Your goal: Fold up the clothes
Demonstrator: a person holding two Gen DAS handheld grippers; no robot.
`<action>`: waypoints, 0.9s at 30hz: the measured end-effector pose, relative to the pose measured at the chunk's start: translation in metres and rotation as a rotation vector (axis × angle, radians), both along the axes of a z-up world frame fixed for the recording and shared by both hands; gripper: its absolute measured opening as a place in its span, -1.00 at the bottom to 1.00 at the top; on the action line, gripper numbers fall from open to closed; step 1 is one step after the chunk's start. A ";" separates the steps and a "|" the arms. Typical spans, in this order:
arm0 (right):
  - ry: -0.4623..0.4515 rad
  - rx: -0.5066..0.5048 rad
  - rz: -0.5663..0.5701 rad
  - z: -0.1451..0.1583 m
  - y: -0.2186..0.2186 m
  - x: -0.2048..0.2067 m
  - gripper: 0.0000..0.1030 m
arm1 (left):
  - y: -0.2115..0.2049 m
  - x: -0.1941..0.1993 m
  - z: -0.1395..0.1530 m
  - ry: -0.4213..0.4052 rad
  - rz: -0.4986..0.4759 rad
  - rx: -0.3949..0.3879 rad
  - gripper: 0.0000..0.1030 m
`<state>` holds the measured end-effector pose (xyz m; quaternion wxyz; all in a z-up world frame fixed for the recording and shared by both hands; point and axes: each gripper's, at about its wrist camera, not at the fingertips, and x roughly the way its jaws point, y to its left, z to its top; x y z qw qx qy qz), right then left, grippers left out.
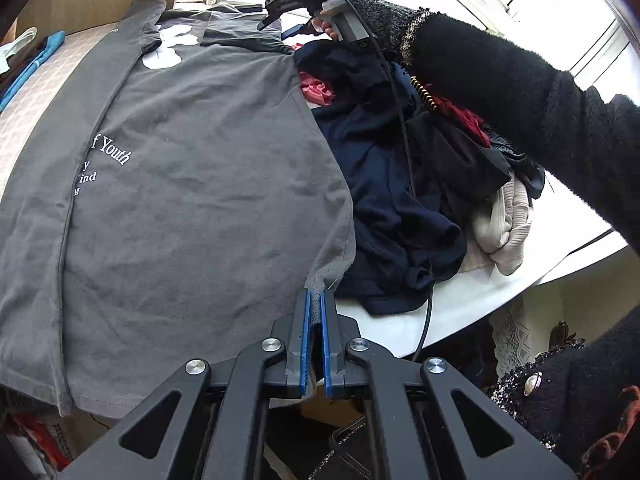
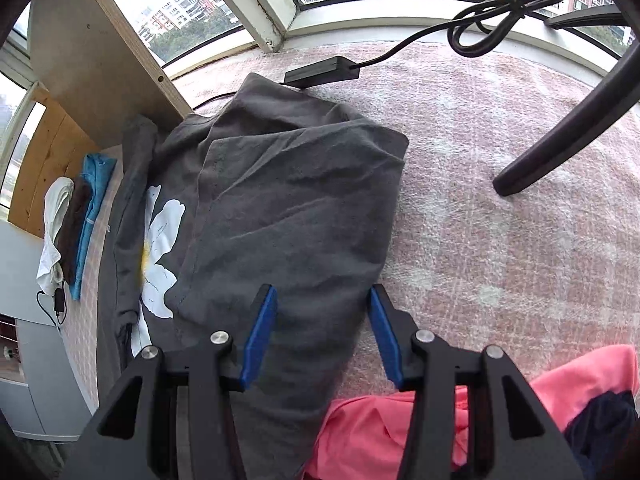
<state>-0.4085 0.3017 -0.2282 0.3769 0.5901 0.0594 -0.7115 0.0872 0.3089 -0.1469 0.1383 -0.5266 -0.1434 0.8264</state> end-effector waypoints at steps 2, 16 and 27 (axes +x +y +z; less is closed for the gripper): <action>-0.026 -0.010 0.027 0.001 -0.002 0.000 -0.93 | -0.003 0.001 -0.002 0.000 0.010 0.029 -0.92; 0.120 0.104 0.161 0.067 -0.114 0.027 -0.93 | -0.118 0.064 -0.016 0.017 0.411 0.163 -0.92; 0.244 0.292 0.308 0.014 -0.232 0.086 -0.92 | -0.148 0.083 -0.041 -0.018 0.528 0.153 -0.92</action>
